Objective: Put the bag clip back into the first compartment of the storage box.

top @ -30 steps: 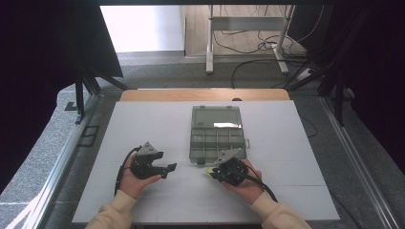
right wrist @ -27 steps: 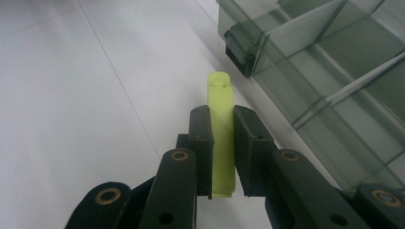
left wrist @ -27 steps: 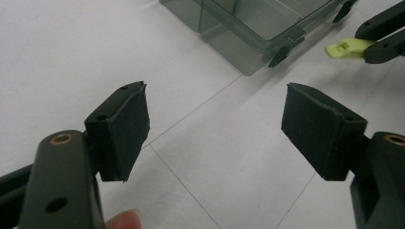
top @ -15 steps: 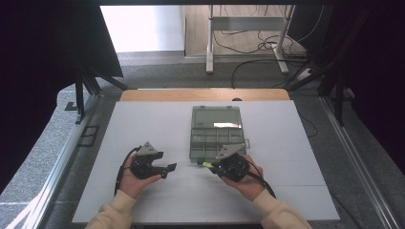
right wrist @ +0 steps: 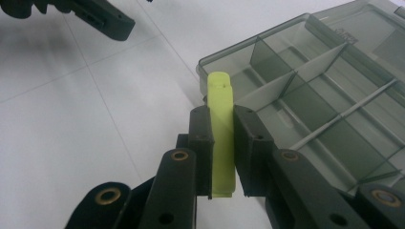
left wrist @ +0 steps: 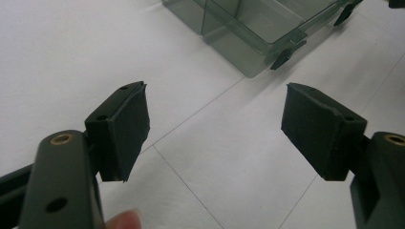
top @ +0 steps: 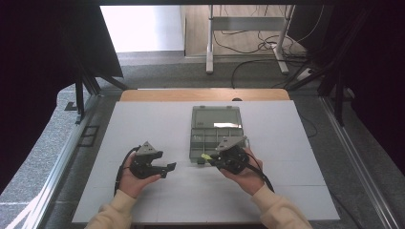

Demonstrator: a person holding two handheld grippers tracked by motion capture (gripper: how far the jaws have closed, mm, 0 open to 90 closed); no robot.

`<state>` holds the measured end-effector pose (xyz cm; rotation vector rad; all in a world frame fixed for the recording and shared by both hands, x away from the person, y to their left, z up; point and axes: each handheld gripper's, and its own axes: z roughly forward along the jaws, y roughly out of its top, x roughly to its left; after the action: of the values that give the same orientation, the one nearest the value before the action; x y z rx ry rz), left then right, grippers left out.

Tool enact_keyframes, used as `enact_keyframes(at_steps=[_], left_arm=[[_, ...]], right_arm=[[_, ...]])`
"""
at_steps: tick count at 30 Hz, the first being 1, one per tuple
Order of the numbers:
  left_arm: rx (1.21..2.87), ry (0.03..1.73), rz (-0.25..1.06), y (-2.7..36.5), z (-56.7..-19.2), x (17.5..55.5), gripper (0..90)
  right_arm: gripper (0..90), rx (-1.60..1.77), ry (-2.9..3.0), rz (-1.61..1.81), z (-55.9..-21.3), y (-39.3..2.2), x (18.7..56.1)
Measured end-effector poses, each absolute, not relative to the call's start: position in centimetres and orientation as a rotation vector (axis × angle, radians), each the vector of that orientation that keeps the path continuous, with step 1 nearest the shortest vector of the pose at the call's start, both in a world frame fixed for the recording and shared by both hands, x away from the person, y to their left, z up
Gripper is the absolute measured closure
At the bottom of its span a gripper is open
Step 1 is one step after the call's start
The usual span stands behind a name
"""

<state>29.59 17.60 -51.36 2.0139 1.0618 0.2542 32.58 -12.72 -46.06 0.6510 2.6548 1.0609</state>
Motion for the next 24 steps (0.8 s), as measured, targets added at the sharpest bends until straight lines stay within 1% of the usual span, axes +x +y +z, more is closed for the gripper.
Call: enact_keyframes(at_steps=[24], left_arm=[[2.03, 1.053, 0.254, 17.5, -51.4, 29.7, 25.2]], right_arm=[[78.6, 0.728, 2.627, 1.095, -45.1, -12.4, 35.5]])
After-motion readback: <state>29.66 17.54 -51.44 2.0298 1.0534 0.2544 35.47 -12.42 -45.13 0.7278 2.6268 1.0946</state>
